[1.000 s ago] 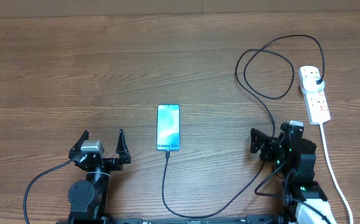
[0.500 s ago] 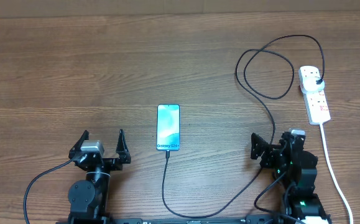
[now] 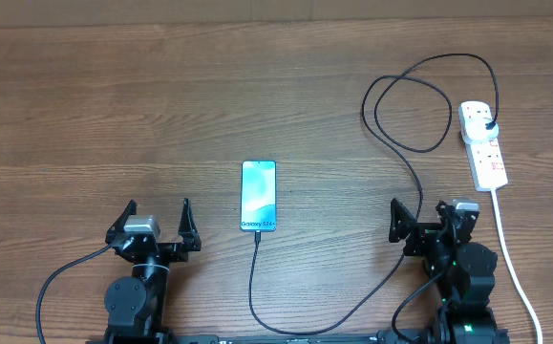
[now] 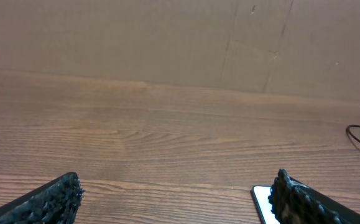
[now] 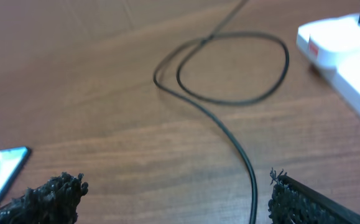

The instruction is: Plug charger to phone and switch on socket

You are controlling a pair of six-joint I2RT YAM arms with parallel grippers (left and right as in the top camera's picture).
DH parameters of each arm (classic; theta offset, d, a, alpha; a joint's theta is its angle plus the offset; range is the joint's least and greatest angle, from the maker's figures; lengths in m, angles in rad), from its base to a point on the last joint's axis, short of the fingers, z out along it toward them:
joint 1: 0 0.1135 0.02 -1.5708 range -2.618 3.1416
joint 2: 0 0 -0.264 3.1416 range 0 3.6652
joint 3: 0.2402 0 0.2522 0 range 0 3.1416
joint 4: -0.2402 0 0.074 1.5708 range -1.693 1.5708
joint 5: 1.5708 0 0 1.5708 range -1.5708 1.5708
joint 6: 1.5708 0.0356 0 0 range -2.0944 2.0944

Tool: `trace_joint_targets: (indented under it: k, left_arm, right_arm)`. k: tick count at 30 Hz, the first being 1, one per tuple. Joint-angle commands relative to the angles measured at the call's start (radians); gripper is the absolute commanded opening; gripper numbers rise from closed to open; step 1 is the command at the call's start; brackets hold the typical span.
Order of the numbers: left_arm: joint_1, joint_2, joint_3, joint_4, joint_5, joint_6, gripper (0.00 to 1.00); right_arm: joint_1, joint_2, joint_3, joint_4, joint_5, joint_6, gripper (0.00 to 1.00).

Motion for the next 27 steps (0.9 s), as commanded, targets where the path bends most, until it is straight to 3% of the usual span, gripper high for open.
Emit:
trace_joint_targets:
  k: [1, 14, 27]
  left_arm:
    - [0.01, -0.011, -0.003, 0.002, -0.01, 0.018, 1.0]
    - [0.01, -0.011, -0.003, 0.002, -0.01, 0.018, 1.0]
    - [0.01, -0.011, -0.003, 0.002, -0.01, 0.018, 1.0]
  right_arm:
    - [0.017, -0.067, -0.01, 0.004, -0.004, -0.008, 1.0]
    - [0.056, -0.329, -0.01, 0.006, -0.004, -0.008, 1.0]
    - [0.056, -0.331, -0.01, 0.006, -0.003, -0.008, 1.0]
